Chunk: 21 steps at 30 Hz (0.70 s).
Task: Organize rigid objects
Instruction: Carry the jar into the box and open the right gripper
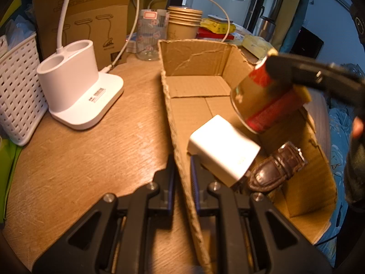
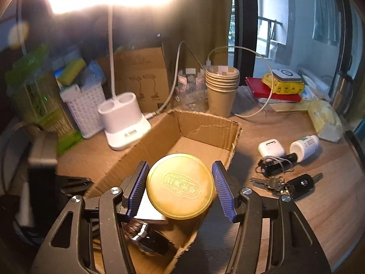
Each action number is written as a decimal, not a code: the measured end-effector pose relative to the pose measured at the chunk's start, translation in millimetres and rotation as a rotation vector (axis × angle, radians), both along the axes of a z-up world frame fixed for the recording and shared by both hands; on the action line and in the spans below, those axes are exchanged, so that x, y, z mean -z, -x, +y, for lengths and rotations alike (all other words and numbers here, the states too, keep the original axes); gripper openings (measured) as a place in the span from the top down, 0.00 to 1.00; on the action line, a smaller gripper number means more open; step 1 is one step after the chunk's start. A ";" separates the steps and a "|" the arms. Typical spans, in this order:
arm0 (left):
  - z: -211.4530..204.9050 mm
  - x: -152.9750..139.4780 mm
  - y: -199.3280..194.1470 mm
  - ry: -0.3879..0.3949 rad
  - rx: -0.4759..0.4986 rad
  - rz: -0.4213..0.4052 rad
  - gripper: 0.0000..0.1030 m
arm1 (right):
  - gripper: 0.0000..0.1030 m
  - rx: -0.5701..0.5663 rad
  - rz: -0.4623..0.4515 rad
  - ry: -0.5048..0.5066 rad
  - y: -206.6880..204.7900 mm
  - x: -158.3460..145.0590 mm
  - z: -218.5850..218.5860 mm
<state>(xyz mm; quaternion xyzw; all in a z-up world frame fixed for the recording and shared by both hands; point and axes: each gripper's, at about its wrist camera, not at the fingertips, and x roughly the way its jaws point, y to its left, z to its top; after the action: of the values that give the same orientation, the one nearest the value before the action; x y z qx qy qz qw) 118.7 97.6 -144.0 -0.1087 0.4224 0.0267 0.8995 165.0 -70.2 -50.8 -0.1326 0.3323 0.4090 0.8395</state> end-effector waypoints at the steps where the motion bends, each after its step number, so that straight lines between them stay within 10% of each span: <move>1: 0.0 0.0 0.0 0.000 0.000 0.000 0.87 | 0.42 0.005 -0.022 0.025 2.1 2.4 2.5; 21: 0.4 0.2 -0.5 -0.001 0.000 0.000 0.87 | 0.41 -0.026 -0.130 0.255 14.1 30.6 29.9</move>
<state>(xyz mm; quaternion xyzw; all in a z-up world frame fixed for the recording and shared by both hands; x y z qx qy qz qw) 119.2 98.0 -144.2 -0.1083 0.4224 0.0271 0.8995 150.9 -40.3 -81.4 -0.2685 0.3246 0.3648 0.8304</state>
